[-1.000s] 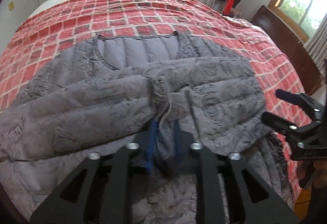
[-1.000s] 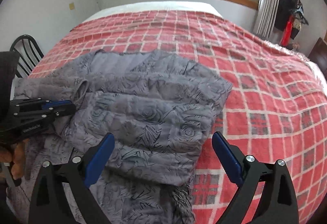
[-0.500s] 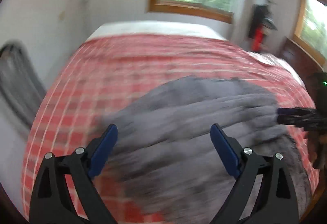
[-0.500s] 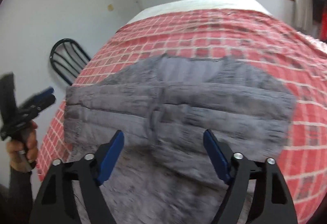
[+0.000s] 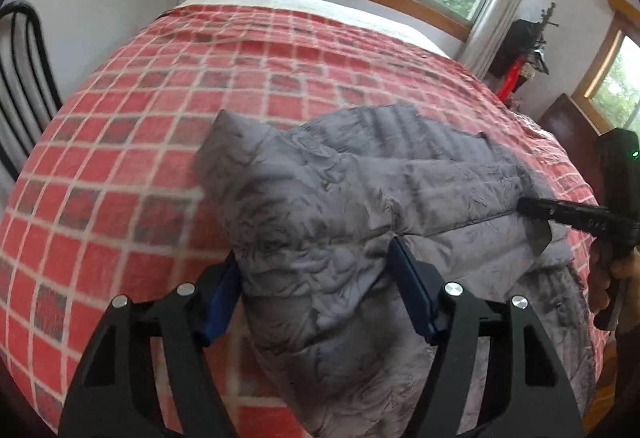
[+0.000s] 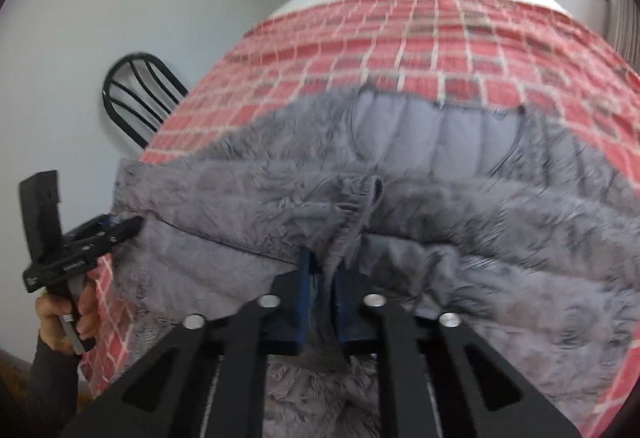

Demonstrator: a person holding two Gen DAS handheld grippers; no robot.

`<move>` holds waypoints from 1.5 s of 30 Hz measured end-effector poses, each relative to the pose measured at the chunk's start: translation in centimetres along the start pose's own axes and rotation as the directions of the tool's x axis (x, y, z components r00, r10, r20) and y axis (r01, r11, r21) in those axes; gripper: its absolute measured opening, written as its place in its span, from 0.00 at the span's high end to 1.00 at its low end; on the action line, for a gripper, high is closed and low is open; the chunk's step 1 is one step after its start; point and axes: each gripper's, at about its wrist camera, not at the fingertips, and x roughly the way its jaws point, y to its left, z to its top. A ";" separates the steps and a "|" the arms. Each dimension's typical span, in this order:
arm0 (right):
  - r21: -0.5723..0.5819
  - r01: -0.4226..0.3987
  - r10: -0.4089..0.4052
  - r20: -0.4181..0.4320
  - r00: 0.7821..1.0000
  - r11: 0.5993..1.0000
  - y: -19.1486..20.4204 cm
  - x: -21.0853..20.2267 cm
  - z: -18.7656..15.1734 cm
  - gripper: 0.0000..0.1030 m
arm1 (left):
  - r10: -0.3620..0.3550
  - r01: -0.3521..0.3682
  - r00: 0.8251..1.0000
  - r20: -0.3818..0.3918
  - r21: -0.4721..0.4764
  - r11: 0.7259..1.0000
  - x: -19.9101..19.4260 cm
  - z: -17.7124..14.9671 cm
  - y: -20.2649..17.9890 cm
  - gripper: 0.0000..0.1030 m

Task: Fold large clothes

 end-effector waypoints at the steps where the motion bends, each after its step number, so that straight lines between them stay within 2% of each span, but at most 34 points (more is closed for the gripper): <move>1: -0.003 0.009 -0.009 0.019 1.000 1.000 -0.1 -1.2 0.3 0.96 | -0.003 0.003 1.000 0.006 0.010 1.000 -0.1 0.2 -0.7 0.33; 6: 0.042 0.098 -0.102 0.124 0.987 0.994 -2.5 -8.8 1.7 0.97 | -0.056 0.052 0.997 0.052 0.064 0.997 -1.4 2.1 -4.6 0.32; 8: 0.078 0.149 -0.159 0.154 0.975 0.986 -4.0 -11.5 1.7 0.97 | -0.078 0.072 0.994 0.076 0.082 0.994 -1.9 2.7 -6.0 0.32; 12: 0.142 0.188 -0.210 0.153 0.966 0.972 -7.0 -12.7 0.7 0.97 | -0.138 0.131 0.986 0.094 0.076 0.988 -2.3 3.3 -6.8 0.32; 16: 0.174 0.206 -0.229 0.125 0.965 0.963 -9.8 -11.7 -1.5 0.97 | -0.192 0.189 0.980 0.054 0.050 0.981 -0.5 3.3 -6.8 0.32; 23: 0.228 0.207 -0.228 0.068 0.971 0.951 -13.1 -8.2 -4.2 0.97 | -0.123 0.126 0.991 -0.050 0.077 0.989 4.6 2.8 -7.0 0.34; 30: 0.218 0.241 -0.252 0.026 0.967 0.946 -14.8 -5.3 -6.3 0.95 | -0.061 0.072 0.994 -0.090 0.120 0.990 7.0 2.3 -6.7 0.34; 34: 0.168 0.294 -0.303 0.035 0.952 0.941 -13.8 -6.1 -6.2 0.86 | -0.046 0.056 0.996 -0.073 0.137 0.989 5.7 2.7 -7.1 0.37; 37: 0.135 0.335 -0.350 0.109 0.930 0.932 -12.4 -8.6 -5.6 0.69 | -0.065 0.066 0.998 -0.012 0.149 0.987 2.9 3.1 -7.5 0.36; 40: 0.098 0.339 -0.350 0.121 0.929 0.936 -10.9 -9.3 -5.0 0.70 | -0.044 0.045 0.999 -0.008 0.136 0.990 2.2 3.3 -7.6 0.36; 43: 0.071 0.333 -0.339 0.098 0.936 0.940 -10.2 -8.0 -4.9 0.71 | -0.026 0.032 0.998 -0.053 0.121 0.992 3.3 2.5 -7.3 0.36; 45: 0.078 0.334 -0.338 0.052 0.940 0.939 -10.8 -6.2 -5.2 0.71 | -0.005 0.016 0.995 -0.099 0.116 0.993 5.0 1.7 -6.9 0.36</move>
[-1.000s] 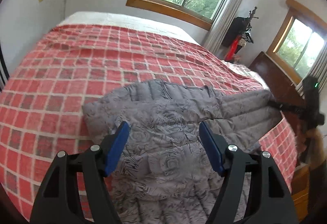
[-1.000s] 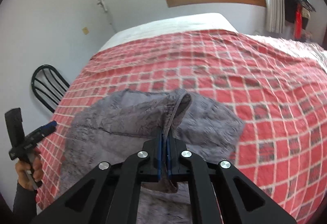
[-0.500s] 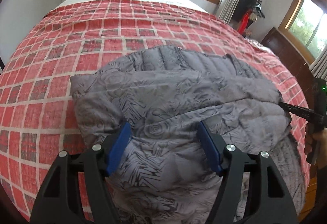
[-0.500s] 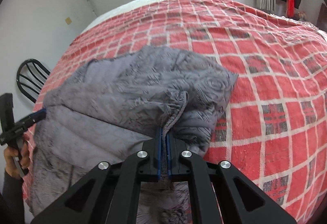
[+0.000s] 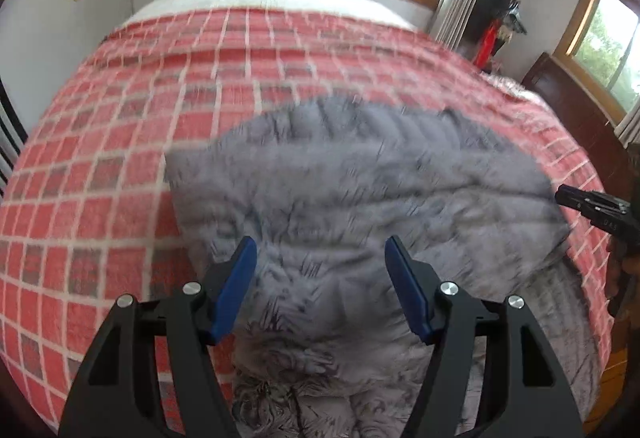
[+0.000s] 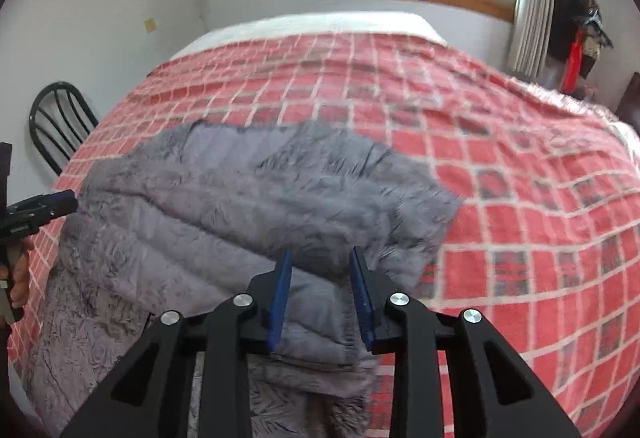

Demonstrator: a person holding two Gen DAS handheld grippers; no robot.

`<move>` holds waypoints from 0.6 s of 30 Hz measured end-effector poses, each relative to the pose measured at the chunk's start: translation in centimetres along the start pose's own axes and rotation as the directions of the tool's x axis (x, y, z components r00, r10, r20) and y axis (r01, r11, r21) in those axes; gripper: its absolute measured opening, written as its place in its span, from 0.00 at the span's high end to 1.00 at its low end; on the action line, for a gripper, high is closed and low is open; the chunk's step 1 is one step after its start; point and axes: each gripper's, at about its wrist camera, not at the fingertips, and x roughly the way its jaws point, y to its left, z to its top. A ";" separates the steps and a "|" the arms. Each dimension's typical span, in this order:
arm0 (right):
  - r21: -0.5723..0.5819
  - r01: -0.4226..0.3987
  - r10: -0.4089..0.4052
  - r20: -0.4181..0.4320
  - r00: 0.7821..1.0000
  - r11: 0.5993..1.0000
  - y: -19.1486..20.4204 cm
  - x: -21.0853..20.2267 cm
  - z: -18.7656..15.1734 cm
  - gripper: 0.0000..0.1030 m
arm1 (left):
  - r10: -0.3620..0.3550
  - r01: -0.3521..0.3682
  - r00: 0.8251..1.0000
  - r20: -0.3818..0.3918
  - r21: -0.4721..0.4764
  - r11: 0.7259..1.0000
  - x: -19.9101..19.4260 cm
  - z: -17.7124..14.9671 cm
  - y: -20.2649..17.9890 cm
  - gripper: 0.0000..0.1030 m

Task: Fold large clothes

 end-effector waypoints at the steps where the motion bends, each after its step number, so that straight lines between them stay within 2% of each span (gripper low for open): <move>1: 0.006 0.001 -0.001 -0.028 1.000 1.000 -0.2 1.3 -0.3 0.73 | 0.006 -0.006 1.000 -0.014 -0.003 1.000 0.6 -0.3 0.1 0.36; 3: 0.007 -0.010 0.010 -0.044 0.999 1.000 -0.5 2.7 -0.7 0.74 | 0.011 -0.011 1.000 -0.027 -0.004 1.000 1.8 -0.5 0.4 0.35; 6: 0.005 -0.012 0.013 -0.046 0.999 1.000 -0.5 1.9 -0.5 0.74 | 0.016 -0.017 0.999 -0.029 -0.014 1.000 1.3 -0.2 0.5 0.38; 9: -0.010 -0.030 0.030 -0.008 1.000 0.999 -0.4 -0.9 -0.8 0.74 | 0.001 -0.001 1.000 0.012 0.020 1.000 -1.9 -0.9 -0.2 0.39; 12: -0.025 -0.034 0.034 0.000 0.999 0.999 -0.3 -2.4 -2.0 0.74 | -0.026 0.025 0.999 0.030 0.041 0.999 -3.6 -2.4 -0.9 0.39; 18: -0.009 -0.015 0.014 -0.051 0.999 1.000 -0.5 0.6 -3.3 0.74 | 0.040 -0.039 0.999 -0.014 0.019 0.999 -0.7 -4.0 -0.3 0.39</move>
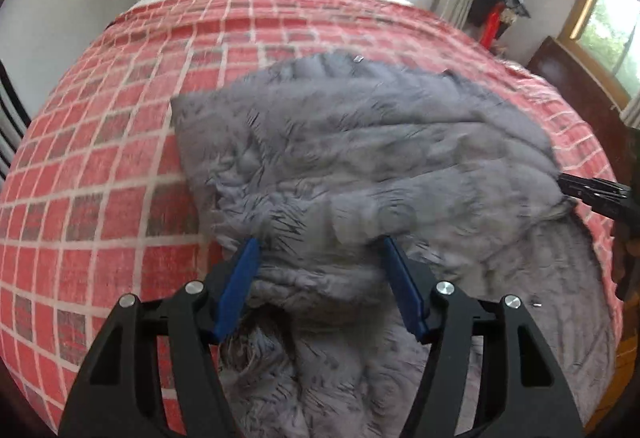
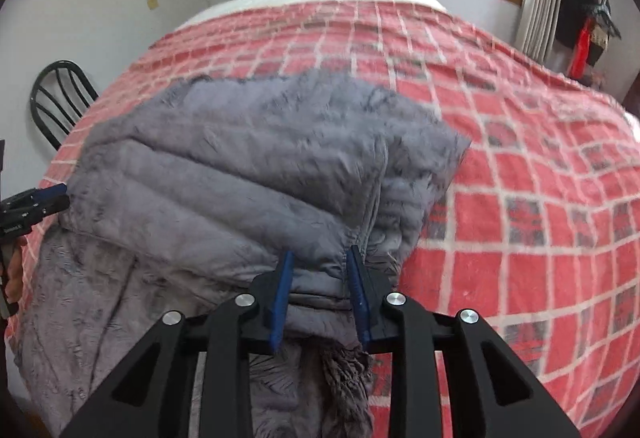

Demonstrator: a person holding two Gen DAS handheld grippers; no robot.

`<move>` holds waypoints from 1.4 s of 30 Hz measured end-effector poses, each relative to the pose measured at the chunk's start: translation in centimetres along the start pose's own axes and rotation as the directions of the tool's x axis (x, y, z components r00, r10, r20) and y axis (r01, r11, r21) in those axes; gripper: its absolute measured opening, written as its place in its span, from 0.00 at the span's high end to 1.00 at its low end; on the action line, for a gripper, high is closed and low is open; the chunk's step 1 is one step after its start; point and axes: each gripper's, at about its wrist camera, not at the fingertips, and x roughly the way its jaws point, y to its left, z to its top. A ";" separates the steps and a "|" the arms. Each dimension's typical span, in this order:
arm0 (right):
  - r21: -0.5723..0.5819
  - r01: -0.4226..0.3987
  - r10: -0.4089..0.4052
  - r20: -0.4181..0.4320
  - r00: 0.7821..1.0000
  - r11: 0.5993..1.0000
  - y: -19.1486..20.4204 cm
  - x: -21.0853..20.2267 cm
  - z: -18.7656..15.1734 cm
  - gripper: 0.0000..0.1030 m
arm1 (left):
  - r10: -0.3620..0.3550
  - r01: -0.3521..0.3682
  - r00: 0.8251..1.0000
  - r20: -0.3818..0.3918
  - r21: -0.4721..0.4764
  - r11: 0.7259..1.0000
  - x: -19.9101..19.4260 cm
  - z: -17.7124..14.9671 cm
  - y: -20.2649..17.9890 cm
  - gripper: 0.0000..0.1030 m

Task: Fold large clothes

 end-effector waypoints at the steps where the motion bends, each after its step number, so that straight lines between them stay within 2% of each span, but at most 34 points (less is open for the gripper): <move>1: -0.002 0.003 -0.003 -0.001 1.000 1.000 0.1 0.0 0.0 0.74 | -0.001 0.001 1.000 0.003 -0.001 1.000 -0.1 0.0 0.0 0.39; 5: -0.007 -0.024 0.024 0.038 0.999 1.000 0.3 -2.7 -0.5 0.73 | -0.066 0.068 0.997 0.049 -0.030 0.997 -3.2 -0.5 0.8 0.38; 7: -0.004 -0.020 0.020 0.048 0.999 1.000 0.2 -3.2 -0.8 0.73 | -0.065 0.066 0.995 0.077 -0.018 0.998 -4.3 -0.9 0.7 0.37; 11: 0.003 -0.003 0.003 0.002 1.000 1.000 0.2 -0.9 -1.4 0.72 | -0.057 0.058 0.998 0.029 -0.022 0.998 -2.5 -1.5 0.7 0.37; 13: -0.004 0.007 -0.007 0.006 1.000 1.000 0.3 -0.9 -1.4 0.72 | -0.056 0.056 0.998 0.002 -0.030 0.998 -1.4 -1.9 0.8 0.37; 17: -0.014 -0.010 0.010 0.038 0.999 1.000 0.9 -3.7 -2.1 0.69 | -0.074 0.075 0.996 0.043 -0.035 0.997 -4.0 -2.5 0.8 0.36; 19: -0.035 -0.017 0.020 0.064 0.998 0.999 1.5 -6.2 -3.4 0.61 | -0.077 0.079 0.995 0.070 -0.020 0.997 -6.2 -3.5 0.5 0.34; 24: -0.045 -0.062 0.065 0.076 0.995 0.997 2.4 -10.6 -8.5 0.51 | -0.040 0.040 0.995 0.090 0.000 0.999 -11.7 -9.0 -0.4 0.30; 28: -0.015 -0.099 0.099 0.055 0.994 0.995 2.4 -13.4 -14.3 0.45 | -0.021 0.021 0.998 0.064 0.007 1.000 -14.8 -15.9 -1.1 0.26; 30: 0.016 -0.129 0.128 0.030 0.991 0.992 2.0 -14.5 -17.6 0.44 | -0.033 0.033 0.998 0.055 -0.001 0.999 -15.7 -18.3 -0.9 0.24; 33: 0.061 -0.152 0.153 -0.001 0.988 0.986 1.2 -16.0 -21.8 0.43 | -0.067 0.069 0.997 0.037 -0.064 0.996 -17.2 -22.6 0.0 0.24; 37: 0.121 -0.206 0.211 -0.029 0.977 0.971 0.5 -17.6 -26.2 0.43 | -0.091 0.096 0.995 0.051 -0.093 0.991 -18.7 -25.6 0.5 0.24; 42: 0.126 -0.217 0.222 -0.028 0.975 0.968 0.8 -17.8 -27.9 0.44 | -0.099 0.103 0.992 0.073 -0.066 0.992 -19.5 -26.5 -0.3 0.24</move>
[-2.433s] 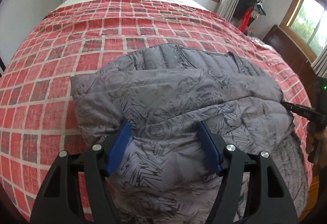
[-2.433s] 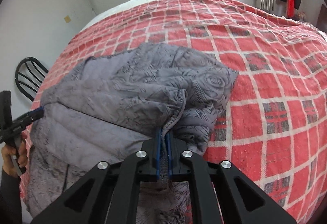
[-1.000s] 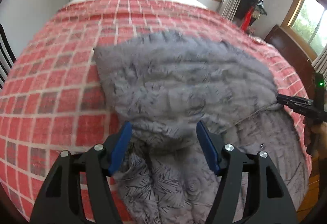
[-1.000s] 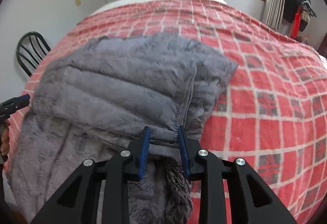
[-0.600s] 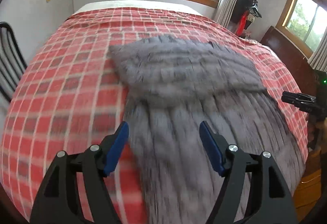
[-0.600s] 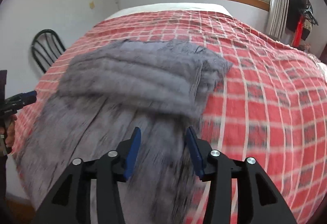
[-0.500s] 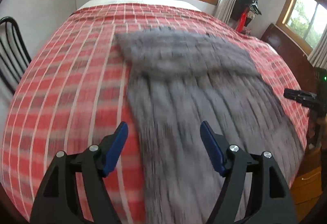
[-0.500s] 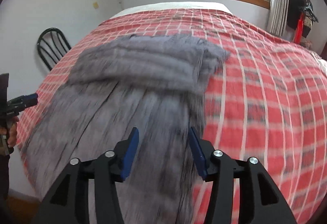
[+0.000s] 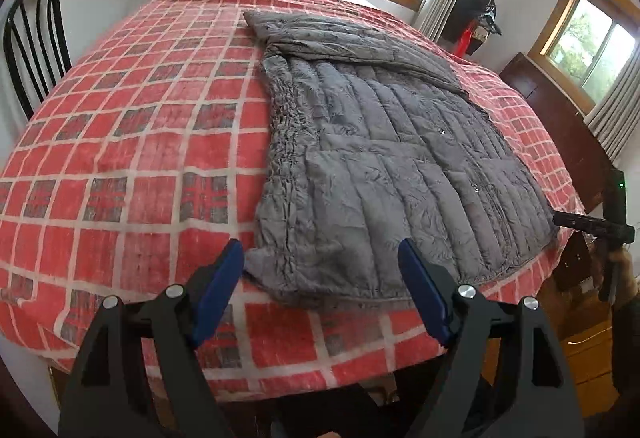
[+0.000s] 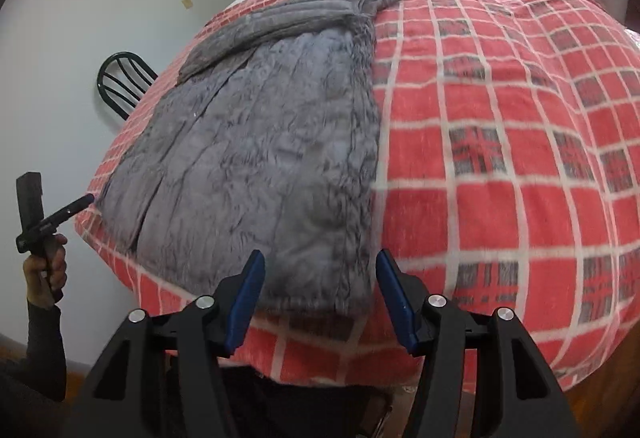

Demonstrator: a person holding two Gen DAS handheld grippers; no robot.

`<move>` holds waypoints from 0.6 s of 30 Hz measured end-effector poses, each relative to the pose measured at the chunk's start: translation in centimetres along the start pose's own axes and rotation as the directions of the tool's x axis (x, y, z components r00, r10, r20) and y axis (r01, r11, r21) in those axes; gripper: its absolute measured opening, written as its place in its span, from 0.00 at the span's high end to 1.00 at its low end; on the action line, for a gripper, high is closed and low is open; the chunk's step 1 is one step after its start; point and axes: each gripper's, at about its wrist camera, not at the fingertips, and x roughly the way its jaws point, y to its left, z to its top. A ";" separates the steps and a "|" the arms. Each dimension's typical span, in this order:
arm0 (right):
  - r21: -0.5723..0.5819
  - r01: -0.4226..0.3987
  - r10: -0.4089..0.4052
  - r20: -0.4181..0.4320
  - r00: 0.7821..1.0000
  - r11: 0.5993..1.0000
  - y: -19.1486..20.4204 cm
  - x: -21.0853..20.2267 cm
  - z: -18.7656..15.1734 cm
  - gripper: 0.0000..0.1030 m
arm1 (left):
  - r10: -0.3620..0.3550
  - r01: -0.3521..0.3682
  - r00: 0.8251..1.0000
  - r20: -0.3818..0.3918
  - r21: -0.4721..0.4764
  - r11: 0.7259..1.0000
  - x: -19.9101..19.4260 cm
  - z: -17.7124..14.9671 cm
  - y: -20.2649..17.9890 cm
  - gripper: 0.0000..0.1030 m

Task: Fold large clothes

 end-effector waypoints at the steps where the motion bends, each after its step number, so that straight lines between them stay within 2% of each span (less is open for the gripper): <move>1: 0.002 -0.006 0.006 0.008 1.000 1.000 0.0 0.1 -0.1 0.44 | -0.005 0.005 1.000 -0.002 -0.003 1.000 0.2 -0.1 -0.1 0.25; 4: 0.009 -0.023 0.023 0.005 1.000 1.000 -0.1 0.6 -0.1 0.44 | -0.006 0.005 0.999 -0.034 -0.026 1.000 1.5 -0.5 0.0 0.29; 7: -0.013 -0.037 0.038 0.011 0.999 0.999 0.7 0.6 -0.4 0.45 | -0.069 0.066 0.996 -0.063 -0.048 0.997 2.0 -1.0 -0.2 0.35; 9: -0.016 -0.041 0.041 0.024 0.999 0.999 0.7 0.3 -0.4 0.45 | -0.055 0.053 0.996 -0.064 -0.037 0.998 2.3 -1.0 -0.3 0.36; 11: 0.001 -0.039 0.039 0.027 0.999 0.999 0.3 0.4 -0.3 0.45 | -0.050 0.045 0.997 -0.064 -0.071 0.996 2.5 -0.9 0.2 0.38; 13: 0.007 -0.037 0.037 0.032 0.999 0.999 0.2 0.2 -0.4 0.45 | -0.027 0.021 0.998 -0.056 -0.110 0.994 2.0 -0.6 1.2 0.38; 14: 0.007 -0.041 0.040 0.037 0.999 0.999 0.3 0.1 -0.4 0.45 | -0.019 0.015 0.999 -0.037 -0.124 0.992 1.3 -0.5 1.7 0.35; 16: 0.004 -0.050 0.050 0.042 0.998 0.999 0.4 -0.1 -0.5 0.44 | -0.030 0.026 0.999 -0.023 -0.154 0.988 0.7 -0.5 2.7 0.30; 18: 0.002 -0.051 0.050 0.037 0.998 0.999 0.5 0.1 -0.4 0.44 | -0.031 0.025 0.999 -0.028 -0.179 0.984 1.0 -0.3 3.7 0.30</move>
